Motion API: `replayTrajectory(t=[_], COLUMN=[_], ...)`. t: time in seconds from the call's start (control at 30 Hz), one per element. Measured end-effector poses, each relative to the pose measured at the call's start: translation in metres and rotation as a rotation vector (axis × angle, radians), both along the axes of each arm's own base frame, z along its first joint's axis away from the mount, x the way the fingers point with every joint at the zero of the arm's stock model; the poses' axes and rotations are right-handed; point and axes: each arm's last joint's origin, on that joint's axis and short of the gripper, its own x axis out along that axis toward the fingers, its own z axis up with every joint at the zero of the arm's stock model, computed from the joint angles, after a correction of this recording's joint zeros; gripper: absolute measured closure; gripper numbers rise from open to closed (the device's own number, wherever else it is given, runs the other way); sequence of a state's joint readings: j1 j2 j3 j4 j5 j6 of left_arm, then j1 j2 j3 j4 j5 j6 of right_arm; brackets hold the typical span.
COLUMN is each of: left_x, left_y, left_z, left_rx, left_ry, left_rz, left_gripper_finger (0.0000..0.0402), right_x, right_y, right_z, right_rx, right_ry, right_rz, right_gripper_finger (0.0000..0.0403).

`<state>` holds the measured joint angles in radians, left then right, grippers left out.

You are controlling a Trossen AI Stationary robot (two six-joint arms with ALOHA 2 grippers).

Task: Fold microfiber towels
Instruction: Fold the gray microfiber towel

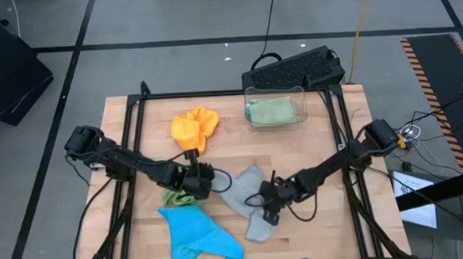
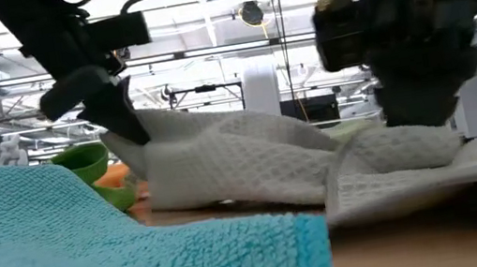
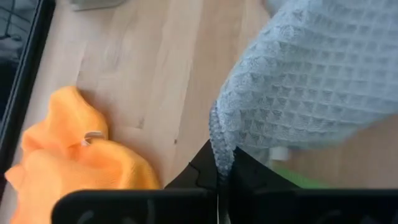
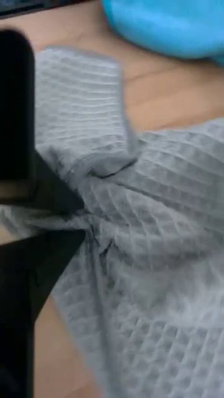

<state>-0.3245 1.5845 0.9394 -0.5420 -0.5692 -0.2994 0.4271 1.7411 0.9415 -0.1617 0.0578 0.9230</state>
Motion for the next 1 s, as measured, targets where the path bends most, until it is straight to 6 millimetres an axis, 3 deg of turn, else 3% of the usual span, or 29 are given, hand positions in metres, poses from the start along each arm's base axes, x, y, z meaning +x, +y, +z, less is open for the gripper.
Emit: replayTrajectory(t=[0.17,0.37,0.5,0.63,1.0], left_x=[0.002,0.001,0.005,0.005,0.006], left_y=[-0.002,-0.009,-0.009,-0.009,-0.010], left_z=[0.001,0.002,0.003,0.003,0.004], left_rx=[-0.032,-0.038,-0.041,-0.039,-0.036], left_ry=[-0.025,-0.044,-0.071,-0.075,-0.072], left_rz=[0.003,-0.024,-0.034,-0.042,-0.065], left_gripper_finger=[0.0395,0.0396,0.0392,0.0387,0.0386], right_x=[-0.007,-0.013,-0.012,-0.016,-0.030], right_y=[-0.008,-0.041,-0.068,-0.091,-0.114], right_z=[0.026,0.040,0.029,0.013,-0.014], right_rx=[-0.126,-0.374,-0.425,-0.347,-0.278], right_ry=[-0.108,-0.118,-0.078,-0.077,-0.124], right_rz=[-0.142,-0.306,-0.333,-0.454,-0.558], right_gripper_finger=[0.0254,0.0187,0.0169,0.0167,0.0167])
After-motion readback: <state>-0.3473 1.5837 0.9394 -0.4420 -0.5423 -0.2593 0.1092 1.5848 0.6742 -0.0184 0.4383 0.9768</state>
